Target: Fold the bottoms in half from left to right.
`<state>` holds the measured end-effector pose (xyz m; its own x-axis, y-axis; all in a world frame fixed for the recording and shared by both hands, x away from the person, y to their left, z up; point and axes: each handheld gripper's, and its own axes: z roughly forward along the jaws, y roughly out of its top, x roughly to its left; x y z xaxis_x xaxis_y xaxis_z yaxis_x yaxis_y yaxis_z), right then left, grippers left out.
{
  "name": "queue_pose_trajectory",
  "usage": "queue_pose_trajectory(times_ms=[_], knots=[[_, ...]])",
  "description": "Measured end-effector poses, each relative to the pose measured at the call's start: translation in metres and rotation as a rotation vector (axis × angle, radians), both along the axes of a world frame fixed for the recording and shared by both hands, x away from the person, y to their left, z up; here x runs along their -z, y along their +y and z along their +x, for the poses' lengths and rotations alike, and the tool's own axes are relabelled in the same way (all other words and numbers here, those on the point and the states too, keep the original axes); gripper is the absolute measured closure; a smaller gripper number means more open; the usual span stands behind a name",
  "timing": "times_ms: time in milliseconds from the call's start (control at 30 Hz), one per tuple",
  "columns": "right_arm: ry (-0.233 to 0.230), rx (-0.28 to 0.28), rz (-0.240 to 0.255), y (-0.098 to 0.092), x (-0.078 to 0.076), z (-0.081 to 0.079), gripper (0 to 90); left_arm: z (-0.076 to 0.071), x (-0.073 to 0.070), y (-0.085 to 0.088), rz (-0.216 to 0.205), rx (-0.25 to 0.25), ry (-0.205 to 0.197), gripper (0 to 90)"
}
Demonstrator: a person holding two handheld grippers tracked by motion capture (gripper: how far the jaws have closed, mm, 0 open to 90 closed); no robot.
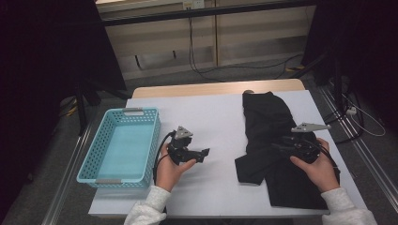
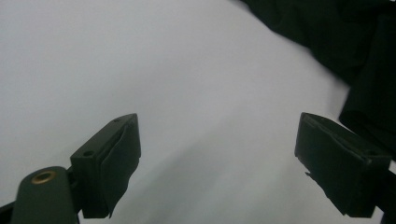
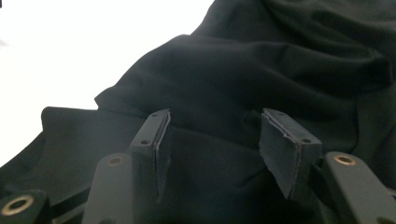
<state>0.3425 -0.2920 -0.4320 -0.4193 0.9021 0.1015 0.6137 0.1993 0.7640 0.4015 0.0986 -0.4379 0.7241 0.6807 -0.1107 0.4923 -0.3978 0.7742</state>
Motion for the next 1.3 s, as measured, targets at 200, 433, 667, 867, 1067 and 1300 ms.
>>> queue_pose_trajectory(times_ms=[200,433,667,867,1067,1300], knots=[[0.002,-0.007,0.012,-0.001,0.003,-0.009,45.3,0.001,0.002,0.003,-0.001,-0.014,0.003,12.5],[-0.011,-0.061,-0.005,0.008,0.001,-0.023,51.1,-0.002,0.001,0.007,0.028,-0.007,-0.008,12.4],[0.022,-0.168,0.007,0.033,0.010,-0.028,56.8,-0.007,0.002,0.012,0.019,-0.020,0.000,12.3],[0.051,-0.223,-0.050,0.045,0.023,-0.029,64.5,-0.008,0.001,0.016,0.017,-0.033,0.002,12.3],[0.050,-0.207,-0.040,0.040,0.024,-0.025,83.3,-0.007,0.001,0.019,0.009,-0.050,0.001,12.1],[0.061,-0.188,-0.013,0.031,0.021,-0.023,90.0,-0.007,0.000,0.019,0.014,-0.047,-0.007,12.4]])
